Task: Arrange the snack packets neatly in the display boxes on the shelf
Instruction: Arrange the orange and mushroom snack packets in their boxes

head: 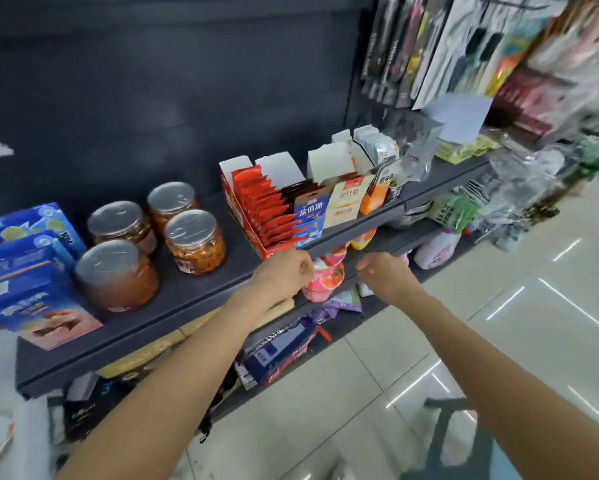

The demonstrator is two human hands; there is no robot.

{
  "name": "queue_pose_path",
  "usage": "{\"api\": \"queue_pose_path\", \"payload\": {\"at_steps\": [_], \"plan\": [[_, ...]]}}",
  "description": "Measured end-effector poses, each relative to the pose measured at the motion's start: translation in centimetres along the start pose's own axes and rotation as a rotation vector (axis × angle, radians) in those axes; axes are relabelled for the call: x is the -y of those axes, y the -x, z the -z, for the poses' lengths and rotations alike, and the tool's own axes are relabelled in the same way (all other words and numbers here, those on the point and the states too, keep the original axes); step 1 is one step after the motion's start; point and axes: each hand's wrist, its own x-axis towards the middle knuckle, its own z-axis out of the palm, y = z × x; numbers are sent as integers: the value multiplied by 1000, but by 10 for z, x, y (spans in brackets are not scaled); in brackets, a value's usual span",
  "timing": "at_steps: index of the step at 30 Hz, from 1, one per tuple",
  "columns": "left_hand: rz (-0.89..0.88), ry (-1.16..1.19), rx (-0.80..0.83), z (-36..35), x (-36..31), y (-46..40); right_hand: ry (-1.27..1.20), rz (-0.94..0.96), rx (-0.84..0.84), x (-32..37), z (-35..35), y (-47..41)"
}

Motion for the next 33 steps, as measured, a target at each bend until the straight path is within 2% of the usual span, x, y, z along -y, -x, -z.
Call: {"api": "queue_pose_path", "payload": {"at_steps": [6, 12, 17, 21, 28, 33], "plan": [[28, 100, -64, -7, -42, -59, -45, 25, 0, -47, 42, -58], [29, 91, -133, -9, -67, -109, -80, 87, -18, -78, 66, -111], [-79, -80, -281, 3, -89, -154, -117, 182, -53, -88, 88, -153], [-170, -106, -377, 20, -102, -196, -138, 302, -83, -93, 111, -196], [7, -208, -261, 26, -94, -260, -74, 420, -171, -103, 149, -270], [134, -218, -185, 25, -90, -271, 10, 449, 76, -107, 147, -307]]}}
